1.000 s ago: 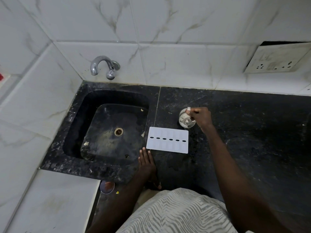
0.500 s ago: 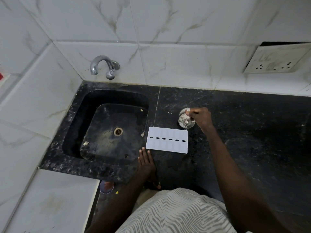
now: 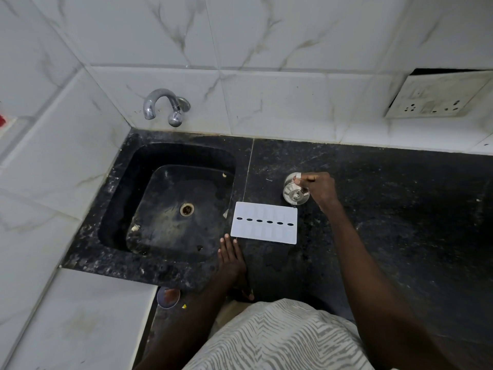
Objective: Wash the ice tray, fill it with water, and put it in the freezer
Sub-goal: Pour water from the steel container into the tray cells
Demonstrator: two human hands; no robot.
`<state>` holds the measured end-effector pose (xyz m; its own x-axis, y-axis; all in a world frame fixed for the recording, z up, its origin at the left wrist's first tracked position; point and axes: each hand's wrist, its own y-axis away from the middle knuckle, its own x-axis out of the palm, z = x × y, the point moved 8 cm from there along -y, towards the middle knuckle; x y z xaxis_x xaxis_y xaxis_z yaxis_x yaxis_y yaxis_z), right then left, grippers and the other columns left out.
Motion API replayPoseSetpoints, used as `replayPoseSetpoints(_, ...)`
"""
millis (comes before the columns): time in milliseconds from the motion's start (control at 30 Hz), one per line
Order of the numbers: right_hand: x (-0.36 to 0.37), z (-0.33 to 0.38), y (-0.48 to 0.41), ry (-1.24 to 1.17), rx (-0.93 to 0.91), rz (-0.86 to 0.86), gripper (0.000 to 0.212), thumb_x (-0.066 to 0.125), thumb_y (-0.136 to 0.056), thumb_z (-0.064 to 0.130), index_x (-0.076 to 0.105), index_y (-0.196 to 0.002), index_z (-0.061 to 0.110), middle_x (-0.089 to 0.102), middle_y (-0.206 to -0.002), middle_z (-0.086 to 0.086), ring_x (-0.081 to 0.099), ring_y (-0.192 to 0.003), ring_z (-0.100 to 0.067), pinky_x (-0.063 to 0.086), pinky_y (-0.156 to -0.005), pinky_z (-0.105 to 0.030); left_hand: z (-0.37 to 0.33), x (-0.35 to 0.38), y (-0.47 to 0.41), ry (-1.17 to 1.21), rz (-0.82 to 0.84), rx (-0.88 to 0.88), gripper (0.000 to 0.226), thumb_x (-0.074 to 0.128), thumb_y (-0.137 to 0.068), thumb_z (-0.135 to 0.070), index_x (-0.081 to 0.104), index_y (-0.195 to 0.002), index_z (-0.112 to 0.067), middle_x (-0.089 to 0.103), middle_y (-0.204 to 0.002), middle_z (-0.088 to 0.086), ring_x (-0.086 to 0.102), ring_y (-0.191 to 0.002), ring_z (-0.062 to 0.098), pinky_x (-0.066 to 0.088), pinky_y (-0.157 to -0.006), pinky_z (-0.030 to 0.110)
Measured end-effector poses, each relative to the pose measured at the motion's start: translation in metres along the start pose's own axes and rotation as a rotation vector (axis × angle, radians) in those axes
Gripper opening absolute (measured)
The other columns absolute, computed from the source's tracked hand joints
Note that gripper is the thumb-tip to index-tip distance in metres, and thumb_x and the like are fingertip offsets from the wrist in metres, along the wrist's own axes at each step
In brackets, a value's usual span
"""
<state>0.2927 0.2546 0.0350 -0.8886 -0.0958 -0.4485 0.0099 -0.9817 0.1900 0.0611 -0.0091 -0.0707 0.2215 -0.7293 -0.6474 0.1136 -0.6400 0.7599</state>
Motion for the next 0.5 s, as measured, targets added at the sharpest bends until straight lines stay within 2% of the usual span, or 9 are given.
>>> replayPoseSetpoints(233, 0.001, -0.0036, -0.0003, -0.018, 0.009, 0.005, 0.025, 0.09, -0.077, 0.013, 0.082, -0.101, 0.008, 0.08, -0.1, -0.007, 0.074, -0.083, -0.01, 0.062, -0.086, -0.034, 0.0011, 0.0029, -0.0033, -0.007, 0.012, -0.006, 0.172, 0.094, -0.055, -0.062, -0.03, -0.15, 0.012, -0.044, -0.148, 0.04, -0.039, -0.141, 0.056, -0.01, -0.124, 0.064)
replayPoseSetpoints(367, 0.0017, -0.0035, -0.0002, -0.048, 0.02, 0.014, 0.027, 0.089, -0.077, 0.01, 0.081, -0.103, 0.005, 0.08, -0.102, -0.009, 0.074, -0.083, -0.011, 0.063, -0.082, -0.031, 0.003, 0.0034, -0.0048, -0.007, 0.003, -0.008, 0.175, 0.094, -0.053, -0.064, -0.031, -0.149, 0.012, -0.045, -0.148, 0.04, -0.04, -0.14, 0.056, -0.008, -0.125, 0.064)
replayPoseSetpoints(500, 0.0014, -0.0023, 0.0002, -0.043, 0.005, 0.013, 0.026, 0.089, -0.078, 0.009, 0.081, -0.102, 0.004, 0.079, -0.099, -0.006, 0.069, -0.068, 0.005, 0.059, -0.07, -0.016, 0.0033, 0.0037, -0.0049, -0.015, -0.011, -0.007, 0.174, 0.093, -0.054, -0.064, -0.03, -0.149, 0.012, -0.043, -0.148, 0.041, -0.038, -0.141, 0.057, -0.007, -0.125, 0.065)
